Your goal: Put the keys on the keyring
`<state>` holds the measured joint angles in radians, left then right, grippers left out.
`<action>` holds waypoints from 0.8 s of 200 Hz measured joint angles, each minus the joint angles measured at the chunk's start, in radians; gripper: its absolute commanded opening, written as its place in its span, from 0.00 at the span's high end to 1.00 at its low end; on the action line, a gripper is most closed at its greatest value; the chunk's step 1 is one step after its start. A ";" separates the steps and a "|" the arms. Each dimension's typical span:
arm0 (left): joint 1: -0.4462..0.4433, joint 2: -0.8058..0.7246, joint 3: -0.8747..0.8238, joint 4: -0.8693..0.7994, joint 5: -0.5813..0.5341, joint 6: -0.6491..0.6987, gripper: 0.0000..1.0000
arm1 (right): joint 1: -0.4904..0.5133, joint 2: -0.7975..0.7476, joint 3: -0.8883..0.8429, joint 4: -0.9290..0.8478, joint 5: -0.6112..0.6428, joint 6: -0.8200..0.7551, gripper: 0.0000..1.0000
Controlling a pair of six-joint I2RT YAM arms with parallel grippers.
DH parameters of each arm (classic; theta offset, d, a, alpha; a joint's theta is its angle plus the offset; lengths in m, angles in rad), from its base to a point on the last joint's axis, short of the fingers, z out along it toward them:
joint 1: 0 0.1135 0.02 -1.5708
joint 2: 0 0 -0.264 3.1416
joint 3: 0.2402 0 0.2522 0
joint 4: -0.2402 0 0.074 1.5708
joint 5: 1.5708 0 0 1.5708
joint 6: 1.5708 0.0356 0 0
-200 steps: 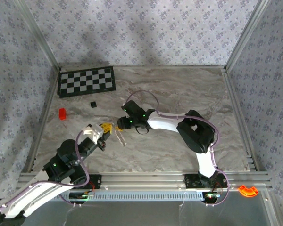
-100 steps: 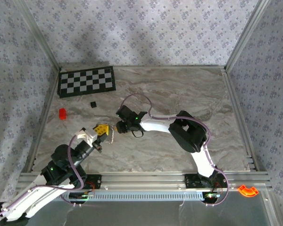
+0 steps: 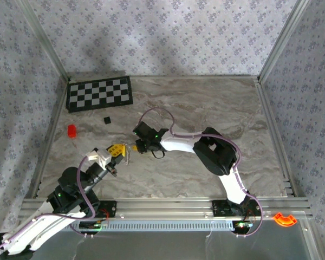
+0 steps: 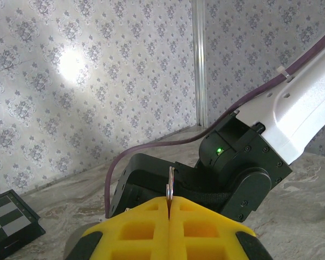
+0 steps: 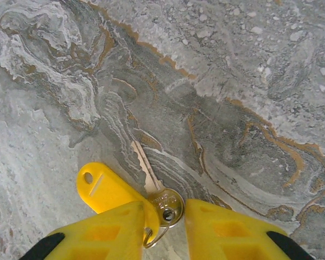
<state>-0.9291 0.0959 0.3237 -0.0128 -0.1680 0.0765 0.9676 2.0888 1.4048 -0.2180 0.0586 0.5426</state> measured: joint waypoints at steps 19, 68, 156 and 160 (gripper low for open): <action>0.000 0.000 0.000 0.003 0.012 0.000 1.00 | 0.000 0.000 -0.003 0.001 0.006 0.000 0.78; 0.000 -0.003 -0.013 0.022 0.091 0.000 1.00 | 0.000 -0.008 -0.016 0.011 0.010 0.001 0.83; -0.031 -0.011 -0.014 0.026 0.096 0.001 1.00 | 0.000 -0.023 -0.032 0.012 0.018 0.009 0.94; -0.032 -0.011 -0.014 0.025 0.093 0.001 1.00 | 0.000 -0.024 -0.032 0.011 0.018 0.009 0.95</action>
<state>-0.9615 0.0849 0.3092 0.0124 -0.0750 0.0772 0.9672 2.0651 1.3731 -0.2066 0.0761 0.5518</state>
